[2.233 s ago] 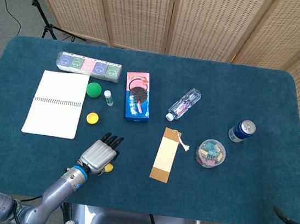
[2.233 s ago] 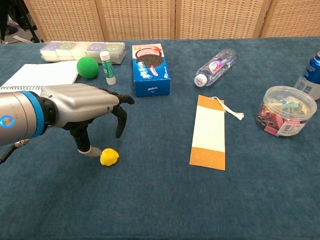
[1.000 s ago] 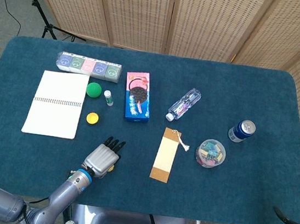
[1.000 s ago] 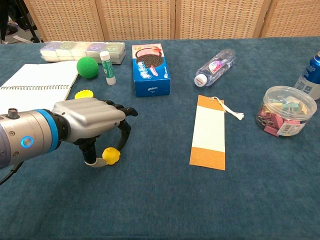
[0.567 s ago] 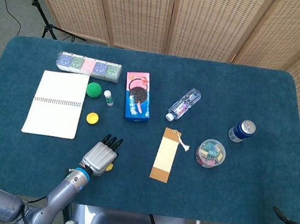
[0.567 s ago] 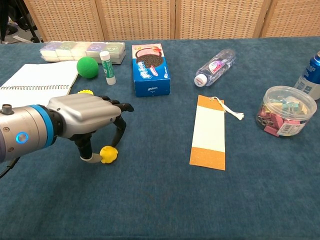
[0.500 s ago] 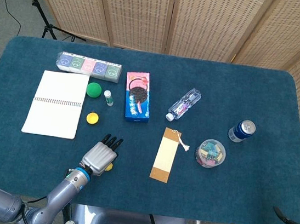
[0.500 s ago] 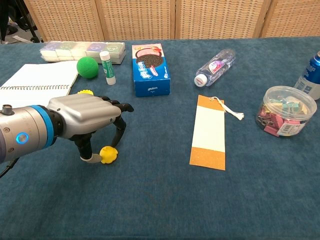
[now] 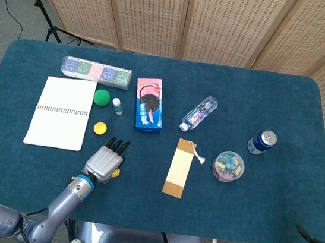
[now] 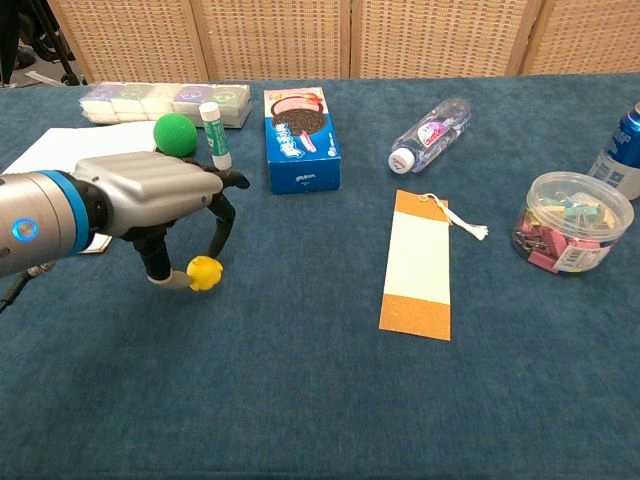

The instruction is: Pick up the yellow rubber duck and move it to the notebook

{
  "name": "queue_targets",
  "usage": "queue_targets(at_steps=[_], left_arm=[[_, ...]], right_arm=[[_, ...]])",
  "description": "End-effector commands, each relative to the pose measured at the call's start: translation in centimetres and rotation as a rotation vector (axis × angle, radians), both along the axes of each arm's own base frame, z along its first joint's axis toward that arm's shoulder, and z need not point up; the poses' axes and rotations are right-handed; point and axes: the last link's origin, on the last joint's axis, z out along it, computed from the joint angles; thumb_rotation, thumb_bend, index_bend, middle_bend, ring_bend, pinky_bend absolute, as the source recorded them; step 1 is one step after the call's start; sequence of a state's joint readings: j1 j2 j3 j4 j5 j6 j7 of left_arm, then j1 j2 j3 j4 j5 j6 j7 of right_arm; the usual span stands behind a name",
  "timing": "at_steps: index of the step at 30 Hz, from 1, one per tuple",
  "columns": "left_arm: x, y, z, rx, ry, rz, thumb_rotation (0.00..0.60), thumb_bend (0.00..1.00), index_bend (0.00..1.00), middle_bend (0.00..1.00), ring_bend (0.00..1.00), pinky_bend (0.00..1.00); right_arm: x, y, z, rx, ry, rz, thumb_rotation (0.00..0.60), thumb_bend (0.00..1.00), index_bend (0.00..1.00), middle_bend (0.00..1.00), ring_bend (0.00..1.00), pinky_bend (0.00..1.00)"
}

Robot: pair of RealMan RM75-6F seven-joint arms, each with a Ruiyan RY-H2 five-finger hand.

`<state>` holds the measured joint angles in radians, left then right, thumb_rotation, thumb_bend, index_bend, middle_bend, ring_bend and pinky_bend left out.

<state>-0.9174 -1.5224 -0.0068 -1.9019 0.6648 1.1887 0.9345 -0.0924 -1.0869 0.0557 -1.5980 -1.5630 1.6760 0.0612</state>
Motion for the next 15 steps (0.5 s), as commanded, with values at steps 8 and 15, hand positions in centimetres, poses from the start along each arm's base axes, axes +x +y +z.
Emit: queue_targets(at_steps=[8,15], left_arm=[[-2.2,3.5,4.0,0.103,-0.02,0.055,0.6,0.29,0.61,0.0,0.0,0.0],[-4.2,5.7,5.8,0.16,-0.022,0.099,0.6,0.29,0.61,0.0,0.0,0.0]], right_arm=[[0.1,0.0,-0.2,0.004,0.008,-0.003,0.6,0.0,0.03,0.0,0.0,0.0],[0.2,-0.1,-0.3,0.008,0.014,-0.007,0.6,0.0,0.03,0.0,0.0,0.0]])
